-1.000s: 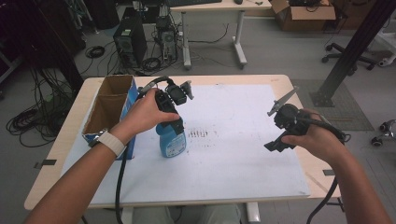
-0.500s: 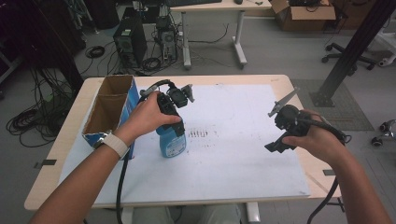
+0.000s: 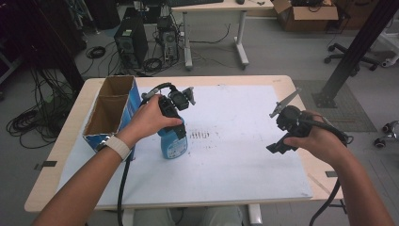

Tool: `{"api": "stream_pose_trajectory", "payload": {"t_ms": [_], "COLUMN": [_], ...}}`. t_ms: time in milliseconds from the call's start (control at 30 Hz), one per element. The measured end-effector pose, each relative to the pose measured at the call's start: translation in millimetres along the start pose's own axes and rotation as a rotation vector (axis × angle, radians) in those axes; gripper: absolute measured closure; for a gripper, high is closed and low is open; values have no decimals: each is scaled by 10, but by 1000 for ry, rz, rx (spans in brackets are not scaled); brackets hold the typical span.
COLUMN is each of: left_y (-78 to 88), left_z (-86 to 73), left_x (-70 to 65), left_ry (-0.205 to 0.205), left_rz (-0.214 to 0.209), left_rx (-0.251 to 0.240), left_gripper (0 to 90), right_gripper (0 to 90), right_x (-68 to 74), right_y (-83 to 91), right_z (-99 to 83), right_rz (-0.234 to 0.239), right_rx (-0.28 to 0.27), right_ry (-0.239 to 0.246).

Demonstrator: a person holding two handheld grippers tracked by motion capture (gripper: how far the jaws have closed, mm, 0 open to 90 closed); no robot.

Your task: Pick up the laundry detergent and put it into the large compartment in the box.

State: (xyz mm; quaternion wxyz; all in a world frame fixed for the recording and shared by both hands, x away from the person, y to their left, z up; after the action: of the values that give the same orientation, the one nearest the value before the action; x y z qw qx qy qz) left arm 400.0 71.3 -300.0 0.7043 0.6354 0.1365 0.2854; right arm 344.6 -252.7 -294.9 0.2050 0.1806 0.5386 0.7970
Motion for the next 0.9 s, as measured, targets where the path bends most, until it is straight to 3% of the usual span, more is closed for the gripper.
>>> {"api": "stream_pose_trajectory", "payload": {"t_ms": [900], "left_y": [-13], "left_z": [-6], "left_x": [-3], "left_ry": [16], "left_rz": [0], "left_rx": [5], "left_gripper": [263], "right_gripper": [106], "right_x": [5], "right_y": [-7], "right_z": [-61], "right_rz": [2], "right_rx": [0], "right_ry": [-4]}}
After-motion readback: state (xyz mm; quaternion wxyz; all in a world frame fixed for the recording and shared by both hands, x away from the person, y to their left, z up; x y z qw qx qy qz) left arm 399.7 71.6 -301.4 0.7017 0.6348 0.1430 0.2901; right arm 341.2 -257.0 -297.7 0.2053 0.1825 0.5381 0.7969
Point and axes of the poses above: each handheld gripper's, and its own axes: y roughly backward along the jaws, z roughly out of its top, x roughly to its left, the point moved 2 cm from there along -y, roughly forward along the jaws, and after that the axes turned 7 degrees about z, right-handed, at the moved point
